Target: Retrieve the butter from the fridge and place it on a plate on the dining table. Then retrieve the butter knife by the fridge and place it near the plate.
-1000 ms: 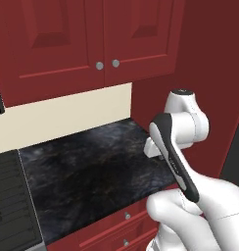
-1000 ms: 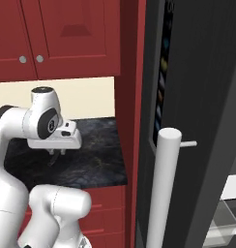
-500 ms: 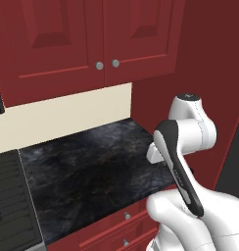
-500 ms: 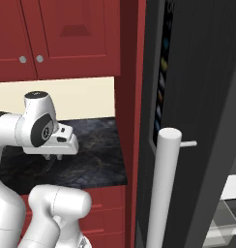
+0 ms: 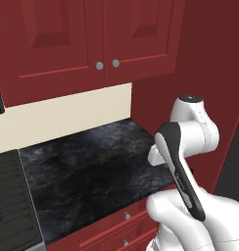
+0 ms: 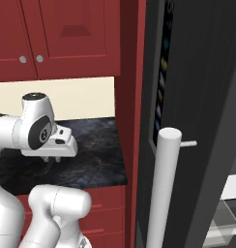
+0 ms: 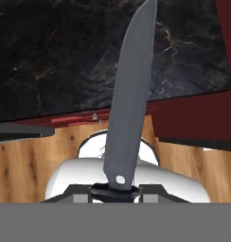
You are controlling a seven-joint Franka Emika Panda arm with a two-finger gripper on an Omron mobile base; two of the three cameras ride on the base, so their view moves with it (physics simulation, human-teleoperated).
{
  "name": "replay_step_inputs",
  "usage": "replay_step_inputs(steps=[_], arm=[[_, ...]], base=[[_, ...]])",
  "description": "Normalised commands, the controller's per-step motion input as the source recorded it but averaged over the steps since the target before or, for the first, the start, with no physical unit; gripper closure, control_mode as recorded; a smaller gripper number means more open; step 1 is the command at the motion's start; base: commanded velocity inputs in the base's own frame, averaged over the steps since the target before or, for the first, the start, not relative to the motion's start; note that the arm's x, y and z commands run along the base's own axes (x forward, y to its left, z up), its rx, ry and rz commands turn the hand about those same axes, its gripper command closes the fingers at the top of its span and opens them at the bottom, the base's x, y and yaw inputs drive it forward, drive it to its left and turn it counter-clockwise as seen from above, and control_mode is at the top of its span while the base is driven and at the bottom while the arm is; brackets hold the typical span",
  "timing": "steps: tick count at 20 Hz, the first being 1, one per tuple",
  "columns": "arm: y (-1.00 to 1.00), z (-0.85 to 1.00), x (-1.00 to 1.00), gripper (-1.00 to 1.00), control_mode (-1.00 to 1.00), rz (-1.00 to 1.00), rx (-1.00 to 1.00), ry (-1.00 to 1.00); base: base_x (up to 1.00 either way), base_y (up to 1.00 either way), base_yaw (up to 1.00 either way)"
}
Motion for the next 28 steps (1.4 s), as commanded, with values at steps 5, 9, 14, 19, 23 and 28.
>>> replay_step_inputs(steps=[5, 9, 14, 19, 23, 28], arm=[[0.00, 0.00, 0.00, 1.00, 1.00, 0.00, 0.00, 0.00], [0.00, 0.00, 0.00, 1.00, 1.00, 0.00, 0.00, 0.00], [0.00, 0.00, 0.00, 1.00, 1.00, 0.00, 0.00, 0.00], [0.00, 0.00, 0.00, 1.00, 1.00, 0.00, 0.00, 0.00], [0.00, 0.00, 0.00, 1.00, 1.00, 0.00, 0.00, 0.00], [0.00, 0.00, 0.00, 1.00, 1.00, 0.00, 0.00, 0.00]], base=[[-0.34, 0.23, 0.00], [-0.70, 0.22, 0.01], [-0.89, 0.16, 0.13], [-0.94, 0.17, 0.28], [-0.85, 0.19, 0.45], [-0.68, 0.32, 0.54]])
